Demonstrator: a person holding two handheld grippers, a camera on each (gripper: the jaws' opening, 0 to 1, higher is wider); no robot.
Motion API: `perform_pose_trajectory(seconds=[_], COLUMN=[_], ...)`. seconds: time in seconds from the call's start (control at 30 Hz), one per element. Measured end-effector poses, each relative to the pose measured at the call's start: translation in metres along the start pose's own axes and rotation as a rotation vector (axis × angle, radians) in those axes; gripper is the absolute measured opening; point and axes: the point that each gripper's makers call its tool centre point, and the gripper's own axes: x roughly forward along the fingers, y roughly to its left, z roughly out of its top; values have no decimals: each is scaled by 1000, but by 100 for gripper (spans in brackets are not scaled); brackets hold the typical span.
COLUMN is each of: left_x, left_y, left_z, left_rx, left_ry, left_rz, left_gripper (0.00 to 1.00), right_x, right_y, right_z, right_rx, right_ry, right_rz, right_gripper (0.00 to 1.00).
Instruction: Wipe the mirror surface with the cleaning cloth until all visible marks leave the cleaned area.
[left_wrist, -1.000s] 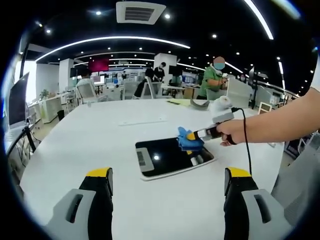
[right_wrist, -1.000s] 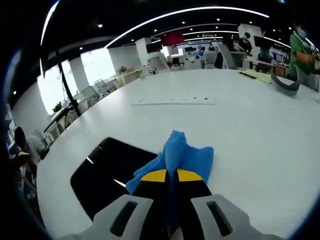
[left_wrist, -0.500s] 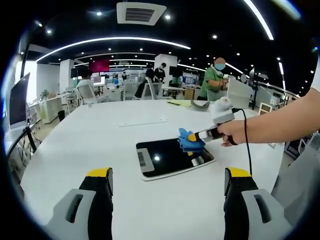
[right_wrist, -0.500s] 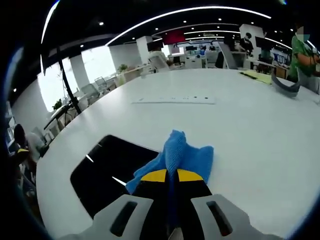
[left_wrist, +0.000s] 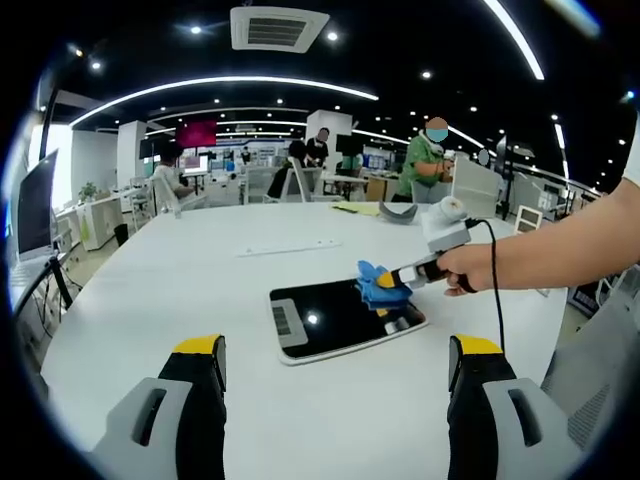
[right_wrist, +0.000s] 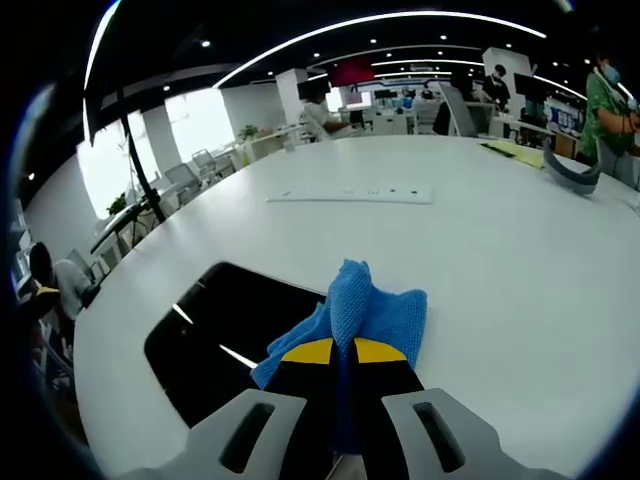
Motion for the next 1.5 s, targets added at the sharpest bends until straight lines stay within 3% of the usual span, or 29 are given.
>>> perform_pose_trajectory(seconds=[0.87, 1.5], left_x=[-4, -6], left_y=[-5, -4], left_z=[3, 0], left_rx=[10, 7], left_ry=[-10, -5], left_rz=[-6, -1], left_gripper=[93, 93], right_x=[-23, -31], right_y=[19, 21], right_z=[-15, -22], right_rx=[9, 28], right_ry=[-6, -24], right_rz=[11, 21], right_gripper=[1, 1])
